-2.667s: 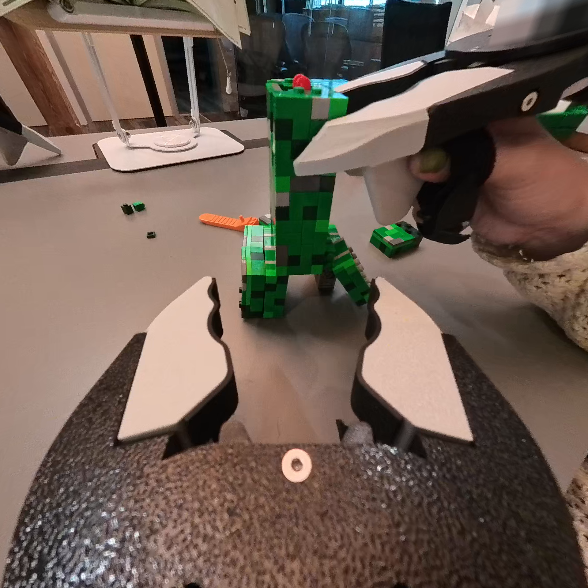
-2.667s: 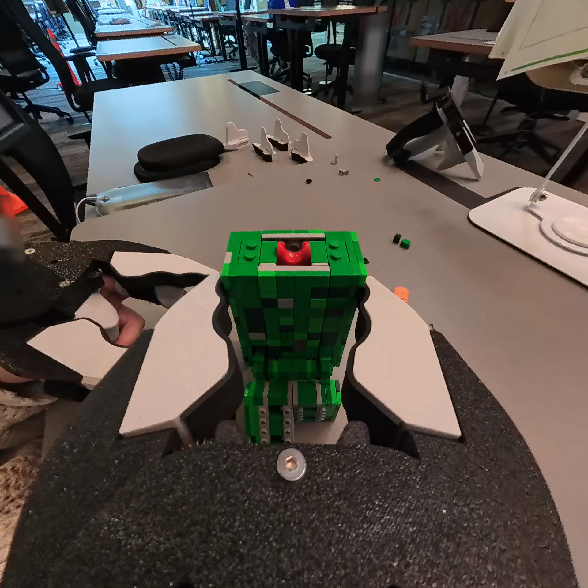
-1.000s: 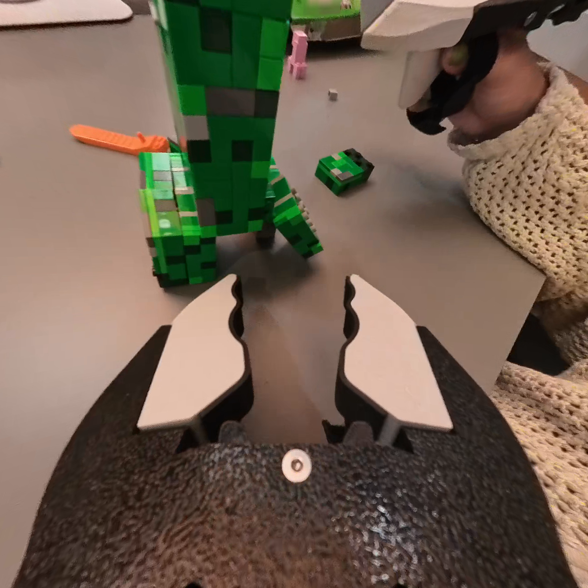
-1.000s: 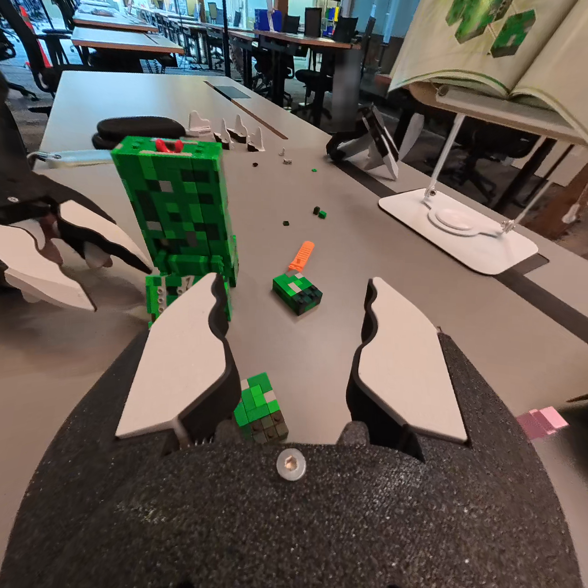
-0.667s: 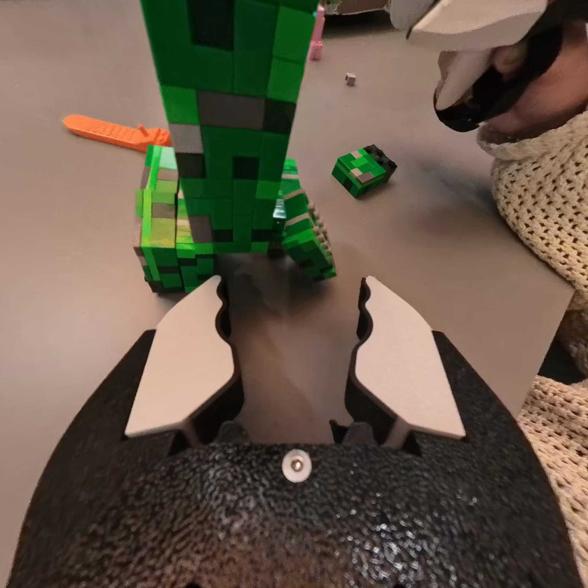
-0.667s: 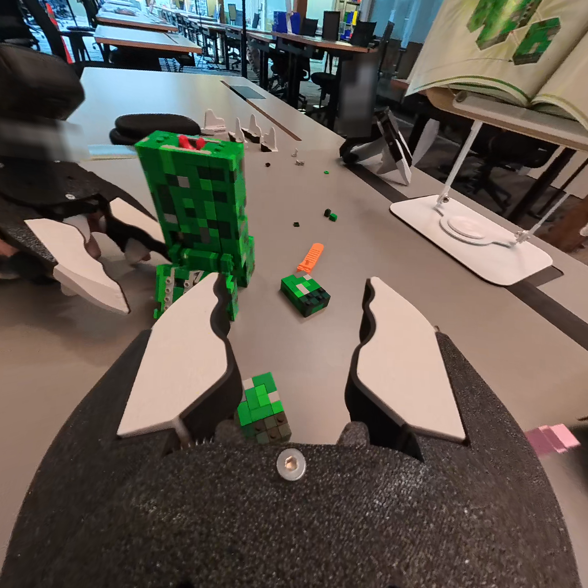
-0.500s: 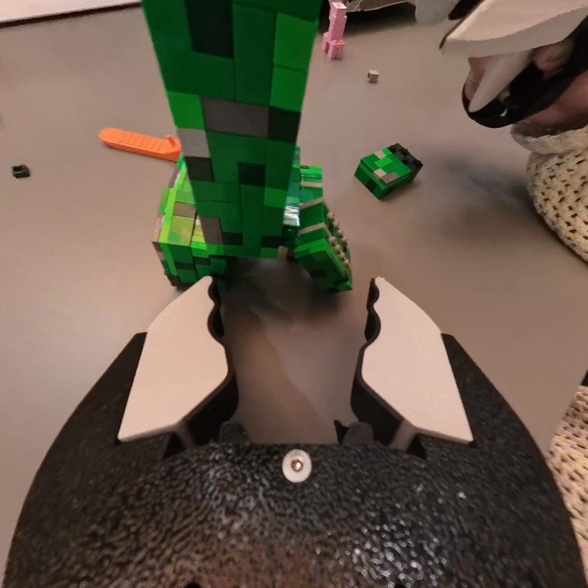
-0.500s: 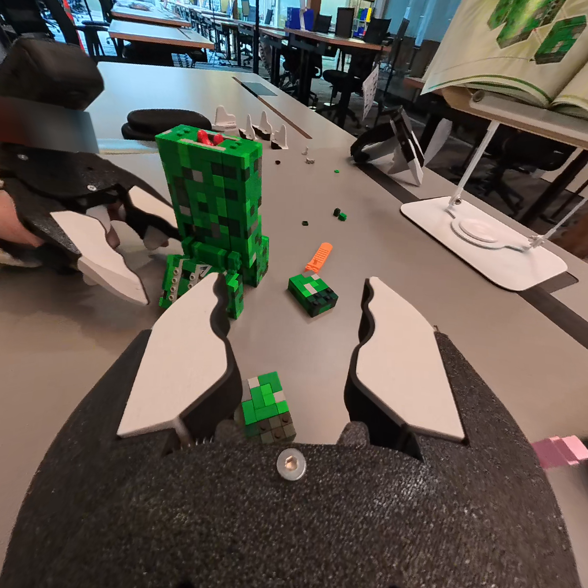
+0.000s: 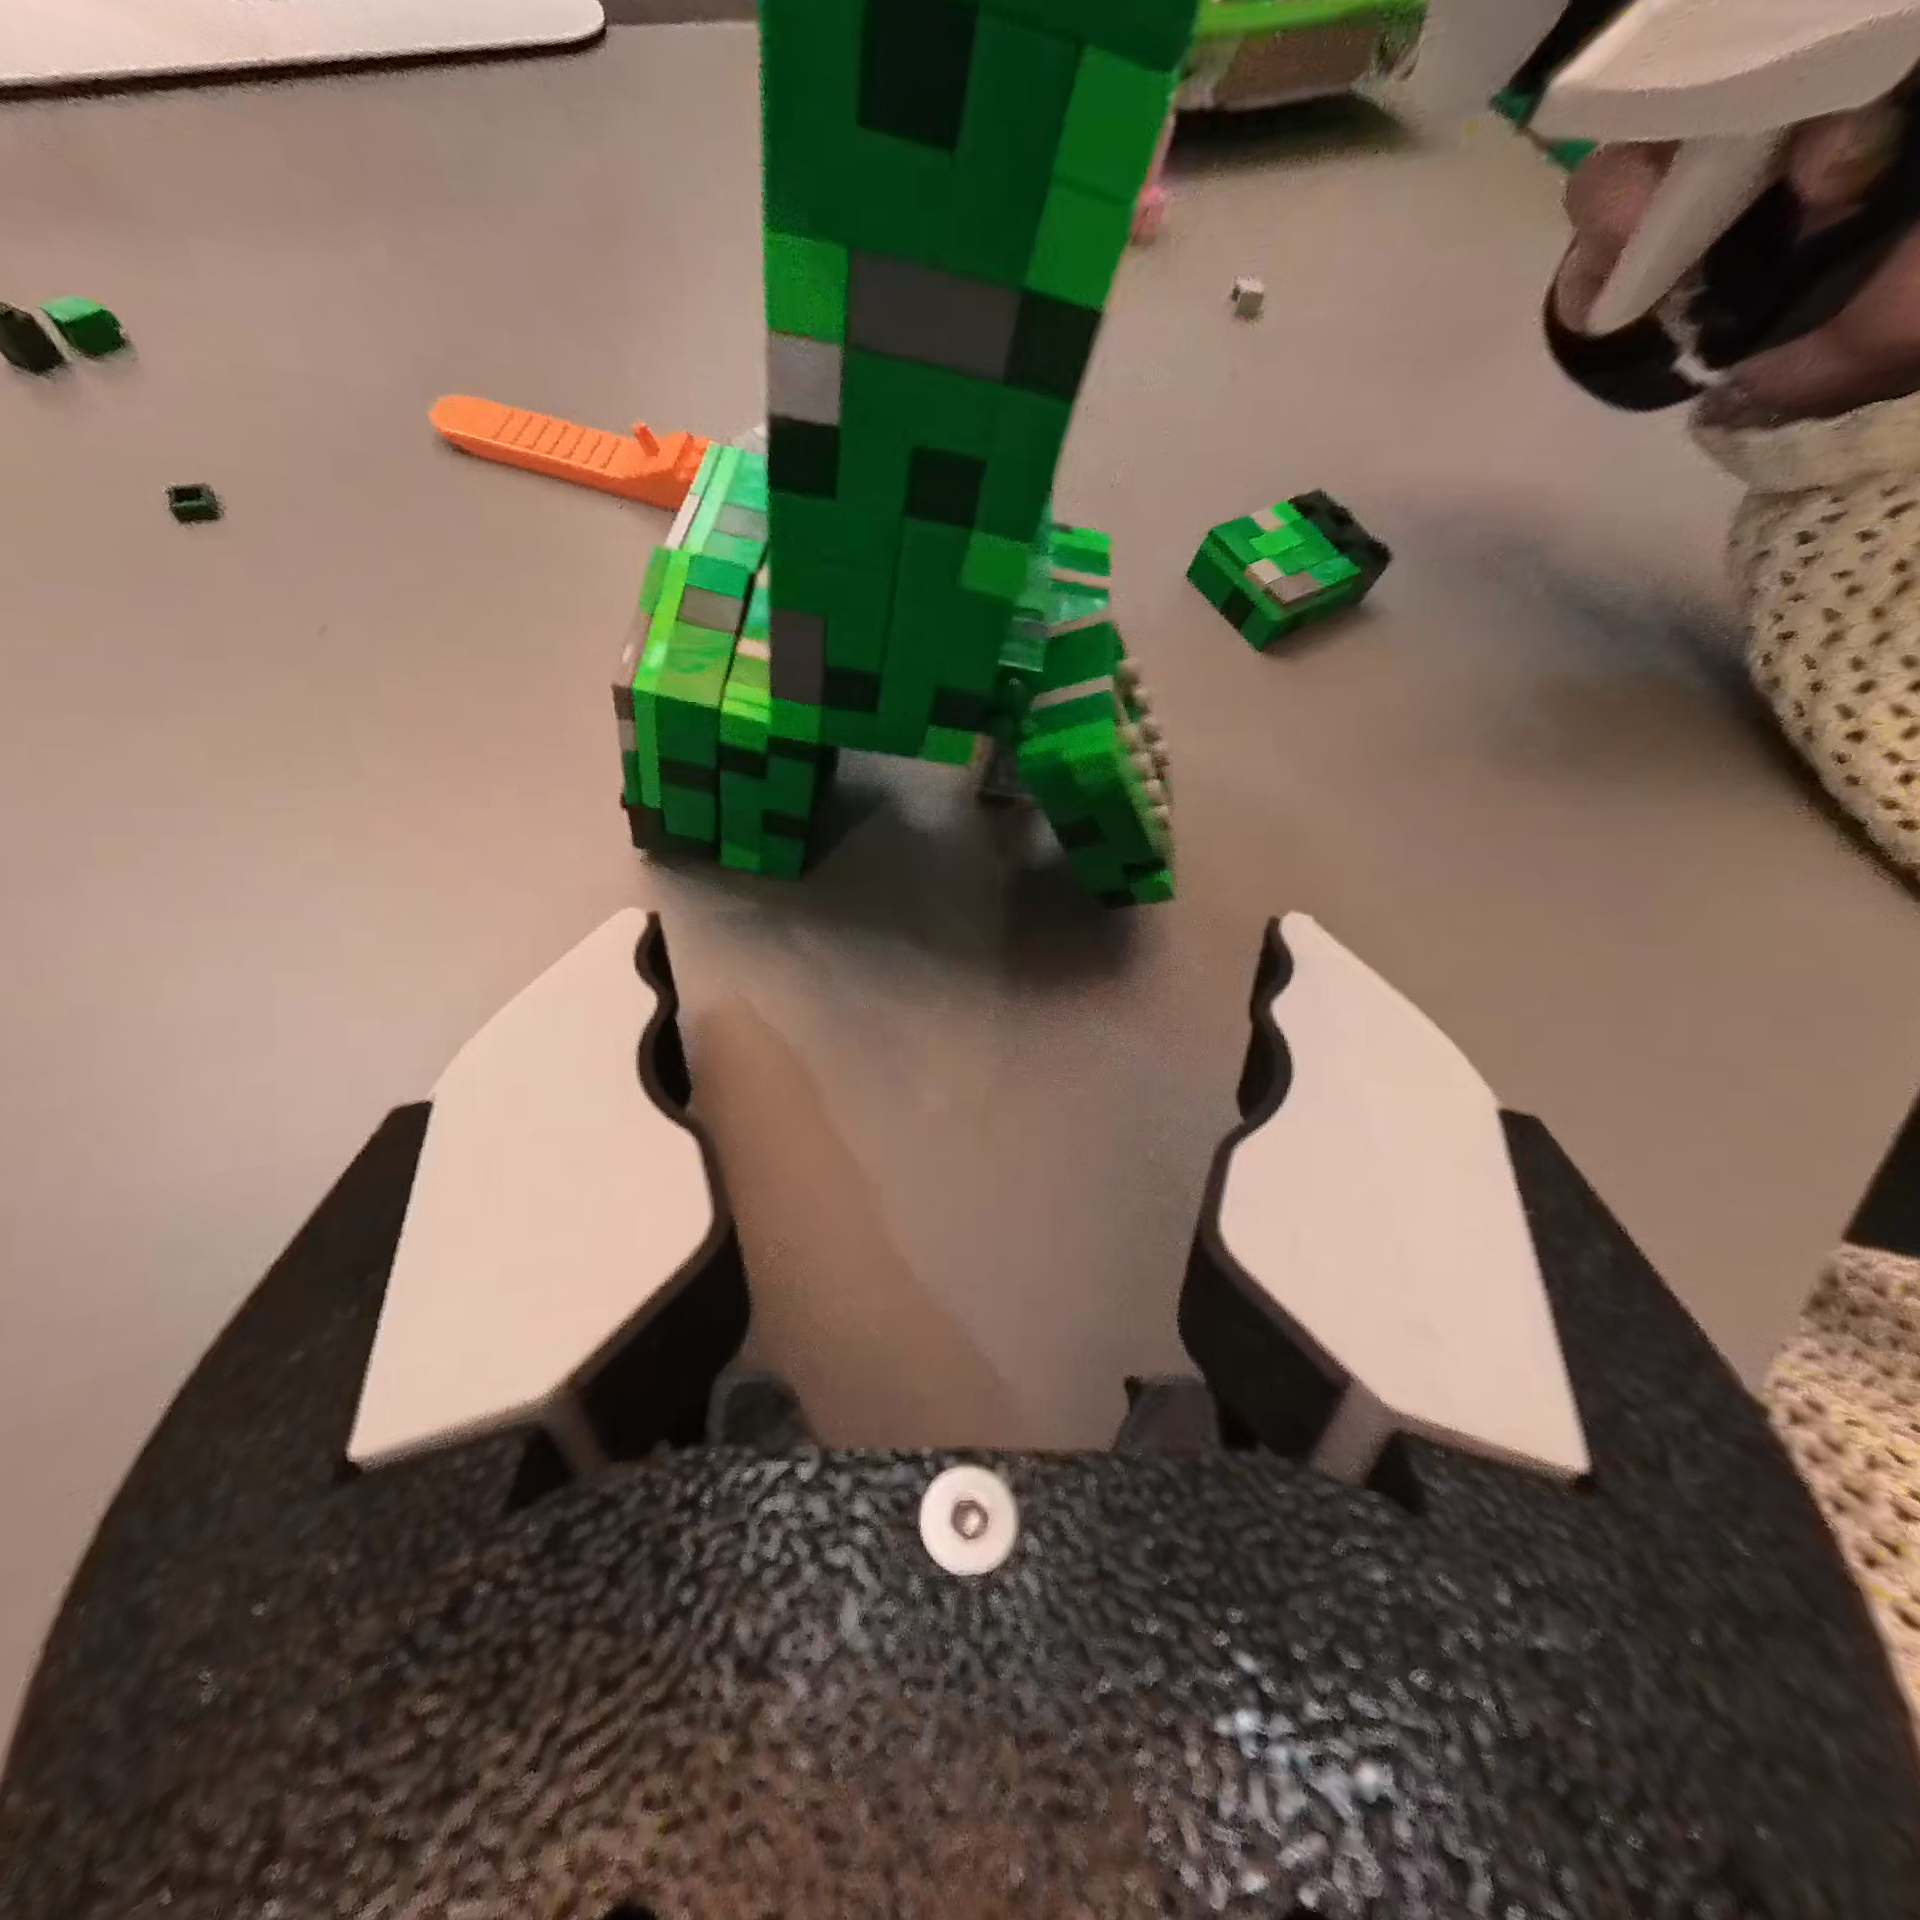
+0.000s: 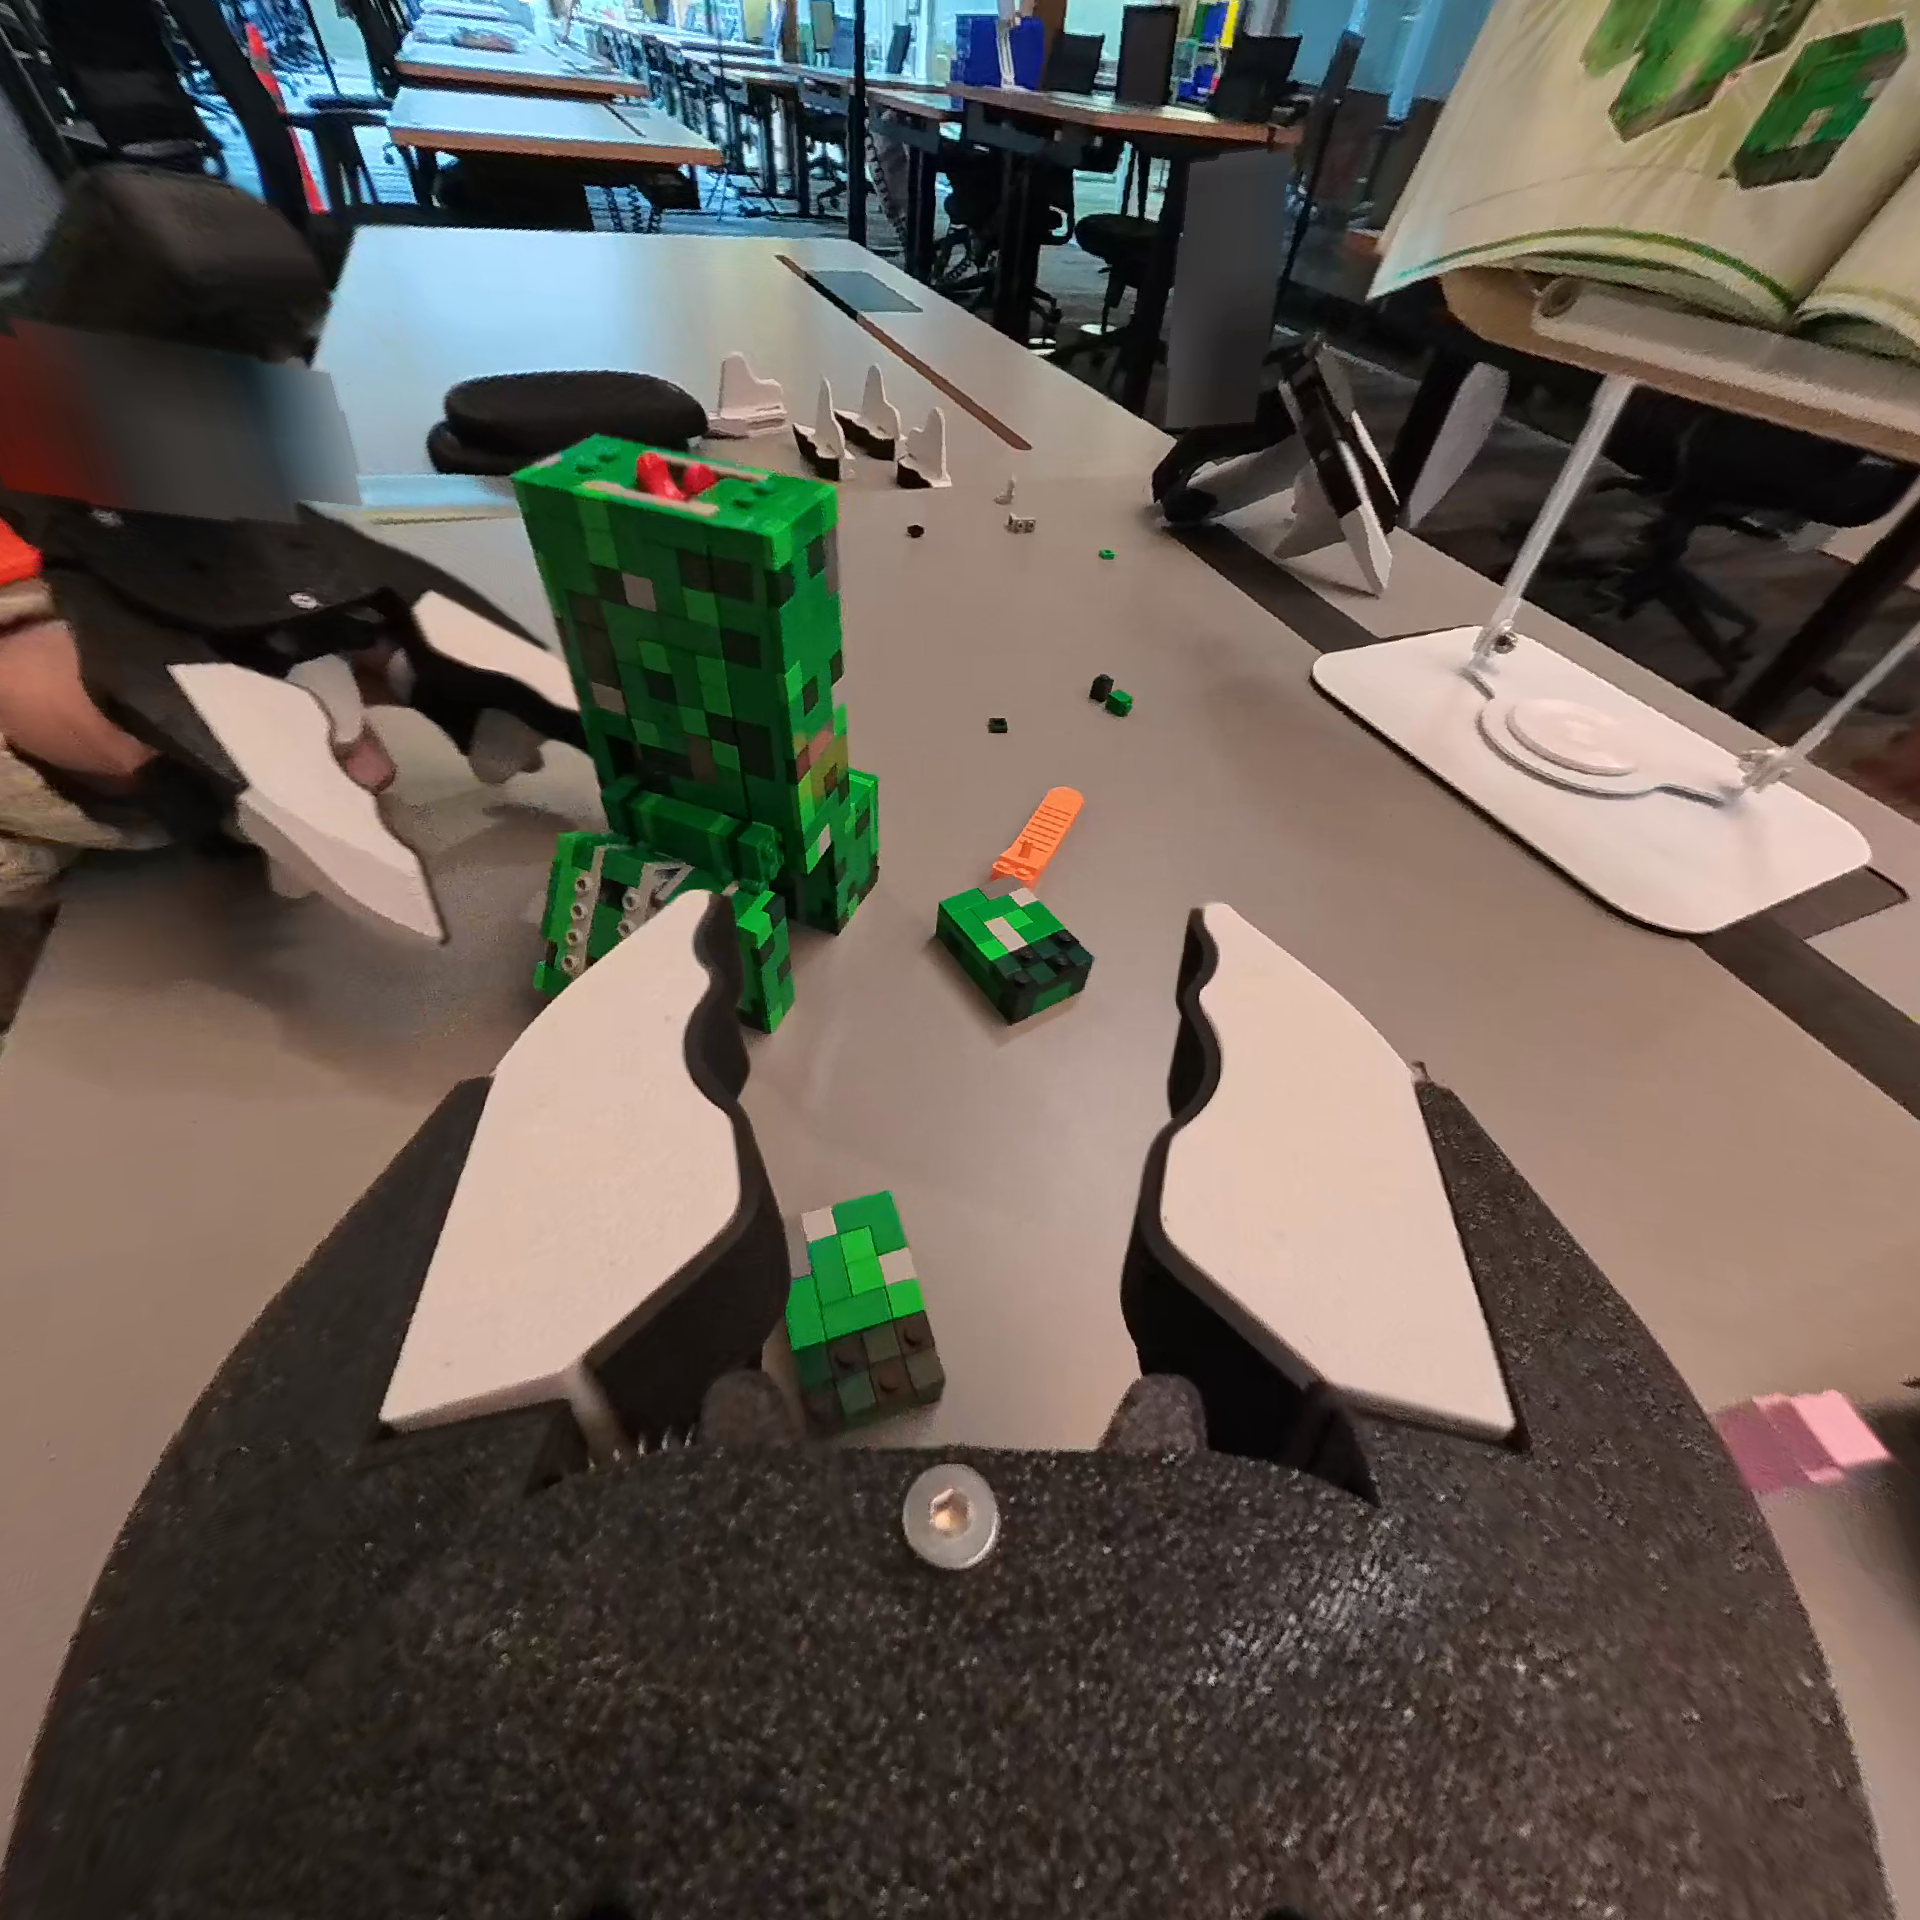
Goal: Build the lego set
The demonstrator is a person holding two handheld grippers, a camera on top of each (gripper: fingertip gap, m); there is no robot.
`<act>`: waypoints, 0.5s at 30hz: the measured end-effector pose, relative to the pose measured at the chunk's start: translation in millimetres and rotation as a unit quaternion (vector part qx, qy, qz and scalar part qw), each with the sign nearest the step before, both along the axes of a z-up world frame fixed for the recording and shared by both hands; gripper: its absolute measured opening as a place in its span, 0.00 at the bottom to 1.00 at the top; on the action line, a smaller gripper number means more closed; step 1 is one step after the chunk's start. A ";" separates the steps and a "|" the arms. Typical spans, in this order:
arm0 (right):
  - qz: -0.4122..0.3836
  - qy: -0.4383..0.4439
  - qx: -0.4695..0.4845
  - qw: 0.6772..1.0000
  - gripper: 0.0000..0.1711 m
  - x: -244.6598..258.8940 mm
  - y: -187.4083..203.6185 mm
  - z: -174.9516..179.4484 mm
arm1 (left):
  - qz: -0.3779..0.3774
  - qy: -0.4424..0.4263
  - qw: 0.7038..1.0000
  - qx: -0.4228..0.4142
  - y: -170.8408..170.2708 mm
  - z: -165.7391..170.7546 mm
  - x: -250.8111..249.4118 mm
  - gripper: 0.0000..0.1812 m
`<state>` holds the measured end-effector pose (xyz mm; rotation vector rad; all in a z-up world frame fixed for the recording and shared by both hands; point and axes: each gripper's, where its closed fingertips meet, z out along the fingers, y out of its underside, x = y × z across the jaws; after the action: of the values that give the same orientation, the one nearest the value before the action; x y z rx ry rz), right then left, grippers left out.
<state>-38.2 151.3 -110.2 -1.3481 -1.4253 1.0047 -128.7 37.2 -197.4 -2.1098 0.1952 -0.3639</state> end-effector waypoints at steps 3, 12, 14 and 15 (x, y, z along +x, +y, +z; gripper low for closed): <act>-0.009 0.006 -0.003 1.000 0.47 4.0 4.9 6.2 | 0.009 -0.015 1.000 0.021 -9.1 6.9 7.9 0.56; -0.065 0.065 0.020 0.996 0.41 9.4 27.5 7.2 | 0.005 -0.019 0.999 0.051 -3.0 15.3 33.3 0.55; -0.095 0.062 0.033 0.993 0.40 11.2 40.6 -0.9 | 0.005 -0.046 0.997 0.058 0.4 19.2 37.5 0.54; -0.113 0.064 0.043 0.991 0.39 12.7 47.8 -3.2 | 0.008 -0.058 0.997 0.057 1.4 19.9 37.9 0.54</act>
<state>-25.5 199.1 -113.5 -1.3253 -1.1778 0.8550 -90.8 38.6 -177.5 -1.9698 0.1278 -0.4549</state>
